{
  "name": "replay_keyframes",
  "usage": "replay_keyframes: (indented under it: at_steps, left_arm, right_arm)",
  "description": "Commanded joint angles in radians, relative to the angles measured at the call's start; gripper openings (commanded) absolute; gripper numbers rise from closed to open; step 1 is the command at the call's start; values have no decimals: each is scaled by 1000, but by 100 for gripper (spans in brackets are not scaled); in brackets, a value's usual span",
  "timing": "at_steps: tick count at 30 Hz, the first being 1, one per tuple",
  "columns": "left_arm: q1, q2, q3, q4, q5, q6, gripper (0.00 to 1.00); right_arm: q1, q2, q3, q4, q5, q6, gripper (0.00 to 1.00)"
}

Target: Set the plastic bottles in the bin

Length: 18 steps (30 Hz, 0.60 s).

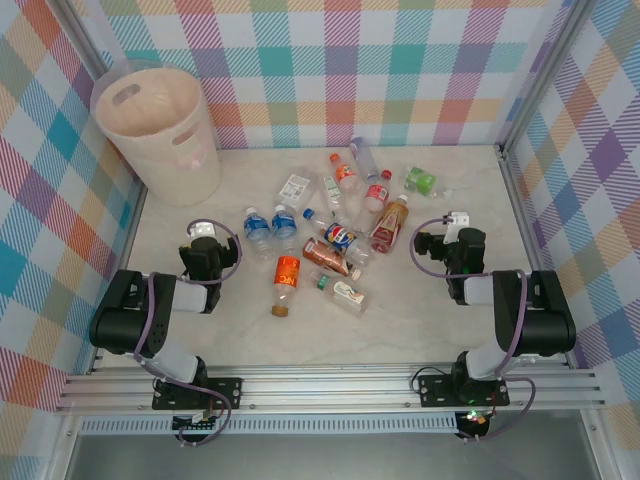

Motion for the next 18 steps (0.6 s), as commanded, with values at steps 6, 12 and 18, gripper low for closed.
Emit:
replay_keyframes:
  at_steps: [6,12,18]
  left_arm:
    - [7,-13,15,31,8,9,100]
    - [7,-13,15,31,8,9,100]
    - [7,-15,12,35,8,10,100]
  right_arm:
    - [6,-5,3,35,1,13,100]
    - [6,-5,4,34,1,14,100]
    - [6,-8,0,40,2,13,100]
